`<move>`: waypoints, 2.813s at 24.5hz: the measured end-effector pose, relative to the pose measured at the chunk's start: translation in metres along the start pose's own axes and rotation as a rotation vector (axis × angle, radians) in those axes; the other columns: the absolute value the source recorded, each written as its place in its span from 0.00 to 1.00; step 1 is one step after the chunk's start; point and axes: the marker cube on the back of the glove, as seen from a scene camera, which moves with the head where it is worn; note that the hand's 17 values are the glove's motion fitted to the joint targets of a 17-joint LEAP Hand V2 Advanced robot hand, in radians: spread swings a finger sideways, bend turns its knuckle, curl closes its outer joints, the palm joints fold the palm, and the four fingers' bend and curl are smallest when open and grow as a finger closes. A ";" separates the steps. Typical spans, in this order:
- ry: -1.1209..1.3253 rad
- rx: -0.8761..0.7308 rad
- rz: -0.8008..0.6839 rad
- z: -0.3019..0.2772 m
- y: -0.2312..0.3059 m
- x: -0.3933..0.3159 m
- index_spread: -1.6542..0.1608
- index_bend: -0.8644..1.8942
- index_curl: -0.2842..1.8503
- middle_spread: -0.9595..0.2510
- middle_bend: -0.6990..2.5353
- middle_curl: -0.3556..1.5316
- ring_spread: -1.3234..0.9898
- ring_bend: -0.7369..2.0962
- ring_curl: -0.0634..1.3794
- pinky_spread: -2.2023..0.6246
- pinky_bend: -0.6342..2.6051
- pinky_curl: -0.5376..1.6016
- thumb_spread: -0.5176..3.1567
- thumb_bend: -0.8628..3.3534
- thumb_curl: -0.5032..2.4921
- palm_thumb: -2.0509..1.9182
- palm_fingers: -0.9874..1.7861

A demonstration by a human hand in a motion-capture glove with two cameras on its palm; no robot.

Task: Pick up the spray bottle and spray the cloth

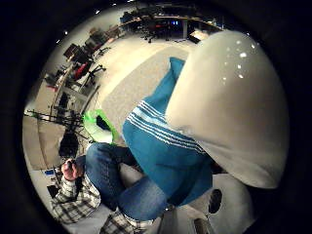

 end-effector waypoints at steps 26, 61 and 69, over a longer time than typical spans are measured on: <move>0.007 -0.018 -0.043 0.003 -0.003 -0.022 0.74 0.40 0.41 0.60 0.37 0.47 0.46 0.47 0.39 0.71 0.31 0.43 0.16 0.20 0.43 0.78 0.82; -1.712 0.517 0.090 -0.068 -0.088 -0.050 0.75 0.39 0.42 0.62 0.36 0.47 0.47 0.46 0.39 0.72 0.31 0.44 0.17 0.20 0.43 0.78 0.80; -1.690 0.475 0.018 -0.050 -0.139 -0.104 0.75 0.38 0.41 0.63 0.36 0.47 0.48 0.46 0.39 0.72 0.31 0.44 0.18 0.20 0.43 0.79 0.80</move>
